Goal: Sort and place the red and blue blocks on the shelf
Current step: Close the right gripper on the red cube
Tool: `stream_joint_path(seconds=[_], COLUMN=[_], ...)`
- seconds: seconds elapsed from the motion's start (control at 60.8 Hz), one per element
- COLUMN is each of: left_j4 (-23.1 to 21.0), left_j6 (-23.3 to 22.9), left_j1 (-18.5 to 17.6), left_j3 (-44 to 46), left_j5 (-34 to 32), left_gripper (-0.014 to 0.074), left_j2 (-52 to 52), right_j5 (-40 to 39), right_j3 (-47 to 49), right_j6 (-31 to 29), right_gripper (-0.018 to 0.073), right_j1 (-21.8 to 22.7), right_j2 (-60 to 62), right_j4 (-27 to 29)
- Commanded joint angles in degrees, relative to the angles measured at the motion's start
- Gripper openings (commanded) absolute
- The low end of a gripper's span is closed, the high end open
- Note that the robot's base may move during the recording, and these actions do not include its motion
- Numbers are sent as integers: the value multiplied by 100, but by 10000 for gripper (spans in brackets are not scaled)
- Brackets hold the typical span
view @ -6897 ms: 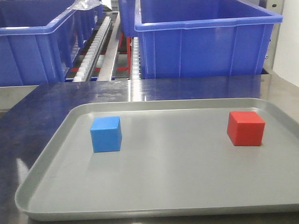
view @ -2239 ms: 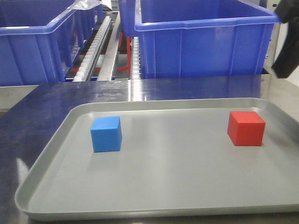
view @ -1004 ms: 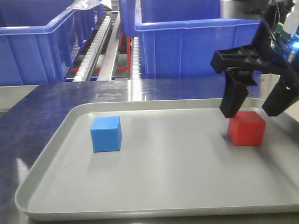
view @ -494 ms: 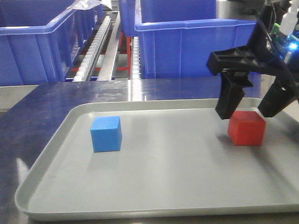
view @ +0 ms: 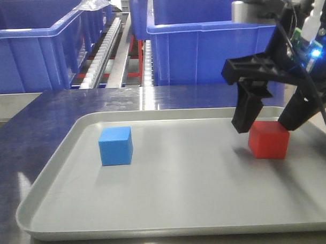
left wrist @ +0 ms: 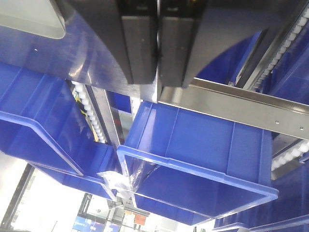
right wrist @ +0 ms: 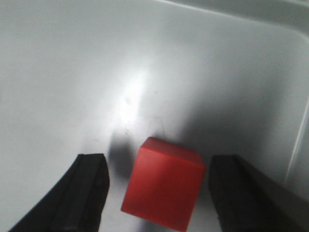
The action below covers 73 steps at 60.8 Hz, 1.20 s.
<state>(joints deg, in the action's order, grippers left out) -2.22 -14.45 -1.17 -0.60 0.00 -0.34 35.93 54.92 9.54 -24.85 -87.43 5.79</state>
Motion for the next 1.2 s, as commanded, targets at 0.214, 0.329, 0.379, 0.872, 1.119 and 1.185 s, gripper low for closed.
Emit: stream_joint_path(seconds=[0.214, 0.329, 0.379, 0.872, 1.119, 1.185], left_j4=[-6, -6, -6, -6, -6, -6], left_j6=[11, 11, 11, 11, 11, 11], left_j1=[-22, -22, -22, -22, -22, -22], left_j3=[-127, -127, -127, -127, -127, -127], left_j5=[-469, -469, -469, -469, -469, -469], left_gripper=[148, 148, 148, 148, 148, 148], left_j2=[-79, -79, -79, -79, -79, -79], right_j5=[-157, -128, -110, -91, -93, -96], right_j3=[192, 192, 192, 187, 193, 193], right_j6=[-5, -5, -5, -5, -5, -5], right_gripper=[551, 551, 551, 367, 208, 169], right_j1=[-2, -2, -2, -2, -2, -2], right_j2=[148, 83, 62, -23, -23, 19], right_j4=[2, -8, -13, -100, -188, -192])
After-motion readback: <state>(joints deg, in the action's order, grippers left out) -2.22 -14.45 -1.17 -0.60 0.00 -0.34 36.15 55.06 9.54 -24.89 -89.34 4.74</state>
